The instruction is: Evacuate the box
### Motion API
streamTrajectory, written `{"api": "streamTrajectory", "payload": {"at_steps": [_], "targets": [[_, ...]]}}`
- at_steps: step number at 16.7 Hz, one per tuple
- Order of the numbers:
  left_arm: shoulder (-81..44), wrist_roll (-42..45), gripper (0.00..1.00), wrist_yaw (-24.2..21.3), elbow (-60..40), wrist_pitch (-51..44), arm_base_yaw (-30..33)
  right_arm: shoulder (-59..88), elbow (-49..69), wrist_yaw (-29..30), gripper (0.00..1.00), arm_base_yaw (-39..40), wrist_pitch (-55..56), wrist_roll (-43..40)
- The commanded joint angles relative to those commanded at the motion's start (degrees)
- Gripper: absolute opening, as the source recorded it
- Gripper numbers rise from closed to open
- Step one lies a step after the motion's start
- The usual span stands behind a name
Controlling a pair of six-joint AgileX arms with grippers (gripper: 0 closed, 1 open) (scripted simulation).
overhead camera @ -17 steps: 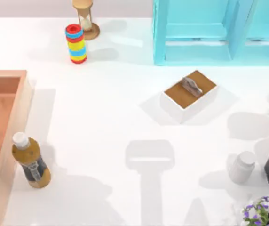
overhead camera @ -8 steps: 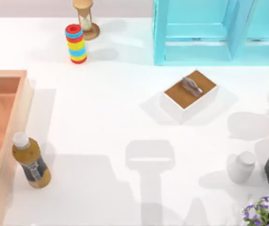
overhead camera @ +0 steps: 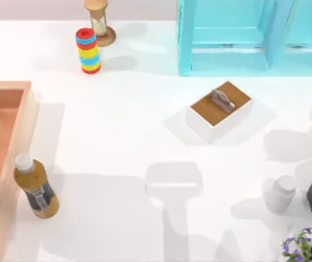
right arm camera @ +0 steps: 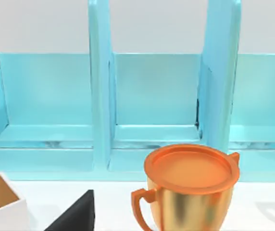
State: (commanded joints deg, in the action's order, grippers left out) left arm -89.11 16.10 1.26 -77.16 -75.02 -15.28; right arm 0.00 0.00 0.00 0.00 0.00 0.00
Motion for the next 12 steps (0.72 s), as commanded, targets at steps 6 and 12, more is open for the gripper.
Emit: {"api": "streamTrajectory", "payload": {"at_steps": [6, 12], "targets": [[-4.23, -19.36, 0.0, 2.07, -2.33, 8.88, 17.73, 0.0, 0.0, 0.0, 1.0, 0.0, 0.0, 0.0], [-13.05, -43.55, 0.0, -2.25, -2.92, 14.05, 43.06, 0.0, 0.0, 0.0, 1.0, 0.0, 0.0, 0.0]]}}
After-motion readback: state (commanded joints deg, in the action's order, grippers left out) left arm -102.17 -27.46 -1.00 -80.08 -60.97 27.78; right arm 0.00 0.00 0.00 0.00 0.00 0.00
